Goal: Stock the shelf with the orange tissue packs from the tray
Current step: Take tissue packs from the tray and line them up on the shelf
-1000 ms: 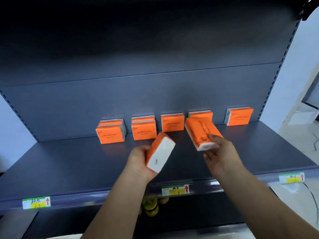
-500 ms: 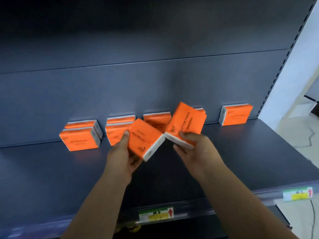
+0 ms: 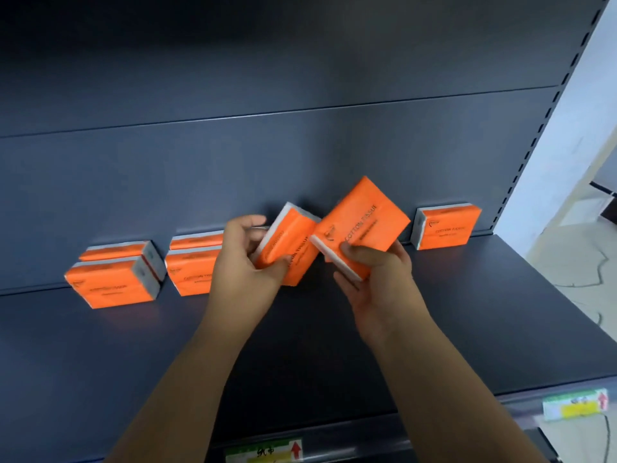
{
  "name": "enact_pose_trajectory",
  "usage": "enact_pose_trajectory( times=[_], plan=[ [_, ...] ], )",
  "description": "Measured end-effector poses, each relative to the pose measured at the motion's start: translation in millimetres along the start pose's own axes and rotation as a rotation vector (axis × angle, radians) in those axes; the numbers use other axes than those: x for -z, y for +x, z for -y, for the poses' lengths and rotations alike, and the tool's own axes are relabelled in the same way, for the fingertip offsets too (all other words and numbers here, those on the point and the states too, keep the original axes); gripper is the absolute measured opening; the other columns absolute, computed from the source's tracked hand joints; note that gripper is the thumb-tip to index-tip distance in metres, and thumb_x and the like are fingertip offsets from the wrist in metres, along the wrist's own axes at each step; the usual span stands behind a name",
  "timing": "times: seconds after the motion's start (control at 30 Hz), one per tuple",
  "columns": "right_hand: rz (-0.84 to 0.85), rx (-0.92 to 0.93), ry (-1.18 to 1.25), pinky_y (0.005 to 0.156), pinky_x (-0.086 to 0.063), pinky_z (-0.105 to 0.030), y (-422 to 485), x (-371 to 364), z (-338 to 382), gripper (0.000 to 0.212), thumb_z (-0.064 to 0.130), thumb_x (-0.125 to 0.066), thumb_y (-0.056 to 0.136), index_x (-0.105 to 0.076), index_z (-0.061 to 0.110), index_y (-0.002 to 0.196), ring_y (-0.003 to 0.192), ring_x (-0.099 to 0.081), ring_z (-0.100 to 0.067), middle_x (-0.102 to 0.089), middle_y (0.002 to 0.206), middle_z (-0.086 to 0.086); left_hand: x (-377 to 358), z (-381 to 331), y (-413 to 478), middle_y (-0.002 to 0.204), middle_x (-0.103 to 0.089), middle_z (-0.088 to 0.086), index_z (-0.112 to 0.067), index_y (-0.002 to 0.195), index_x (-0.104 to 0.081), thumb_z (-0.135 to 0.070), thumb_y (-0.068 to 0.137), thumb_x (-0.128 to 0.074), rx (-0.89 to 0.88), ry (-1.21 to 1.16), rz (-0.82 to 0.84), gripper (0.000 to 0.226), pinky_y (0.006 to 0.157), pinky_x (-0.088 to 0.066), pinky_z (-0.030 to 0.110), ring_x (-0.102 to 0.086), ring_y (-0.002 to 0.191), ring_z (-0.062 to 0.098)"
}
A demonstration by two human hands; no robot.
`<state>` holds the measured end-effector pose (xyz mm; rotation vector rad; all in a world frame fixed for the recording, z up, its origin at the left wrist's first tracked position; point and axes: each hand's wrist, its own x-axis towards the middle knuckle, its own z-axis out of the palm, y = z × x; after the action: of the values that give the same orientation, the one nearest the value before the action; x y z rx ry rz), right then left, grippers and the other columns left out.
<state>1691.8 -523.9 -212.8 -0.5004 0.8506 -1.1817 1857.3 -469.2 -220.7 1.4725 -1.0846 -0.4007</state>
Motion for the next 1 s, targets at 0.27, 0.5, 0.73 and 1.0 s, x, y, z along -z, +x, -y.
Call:
enact_pose_trajectory(
  times=[0.27, 0.5, 0.73, 1.0],
  plan=[
    [-0.002, -0.224, 0.041, 0.087, -0.055, -0.037, 2, -6, -1, 0.031, 0.012, -0.075, 0.087, -0.070, 0.017, 0.117, 0.102, -0.075, -0.025, -0.078, 0.113, -0.008, -9, 36, 25, 0.117, -0.074, -0.001, -0.021, 0.117, -0.072, -0.008, 0.074, -0.073, -0.455, 0.698, 0.049, 0.045, 0.097, -0.048, 0.046, -0.065, 0.103, 0.033],
    [-0.178, -0.238, -0.093, 0.084, -0.045, -0.037, 10, -5, 2, 0.045, 0.026, -0.087, 0.072, -0.070, 0.025, 0.114, 0.105, -0.067, -0.019, -0.073, 0.113, 0.001, -23, 55, 33, 0.116, -0.070, 0.000, -0.023, 0.120, -0.071, -0.012, 0.078, -0.066, -0.374, 0.885, 0.063, 0.043, 0.105, -0.039, 0.050, -0.061, 0.103, 0.035],
    [-0.263, -0.270, -0.092, 0.071, -0.045, -0.037, 20, -1, 2, 0.048, 0.028, -0.090, 0.071, -0.067, 0.025, 0.113, 0.106, -0.065, -0.023, -0.070, 0.116, -0.003, -29, 55, 31, 0.115, -0.070, 0.008, -0.012, 0.116, -0.071, 0.001, 0.070, -0.055, -0.351, 0.936, 0.024, 0.050, 0.097, -0.043, 0.051, -0.057, 0.098, 0.039],
    [-0.268, -0.252, -0.037, 0.070, -0.052, -0.035, 16, -6, 0, 0.075, 0.023, -0.094, 0.068, -0.058, 0.029, 0.133, 0.103, -0.066, -0.023, -0.067, 0.121, -0.004, -28, 56, 34, 0.116, -0.067, 0.018, -0.002, 0.114, -0.067, 0.008, 0.064, -0.054, -0.327, 0.935, 0.043, 0.052, 0.091, -0.046, 0.049, -0.059, 0.101, 0.044]
  ],
)
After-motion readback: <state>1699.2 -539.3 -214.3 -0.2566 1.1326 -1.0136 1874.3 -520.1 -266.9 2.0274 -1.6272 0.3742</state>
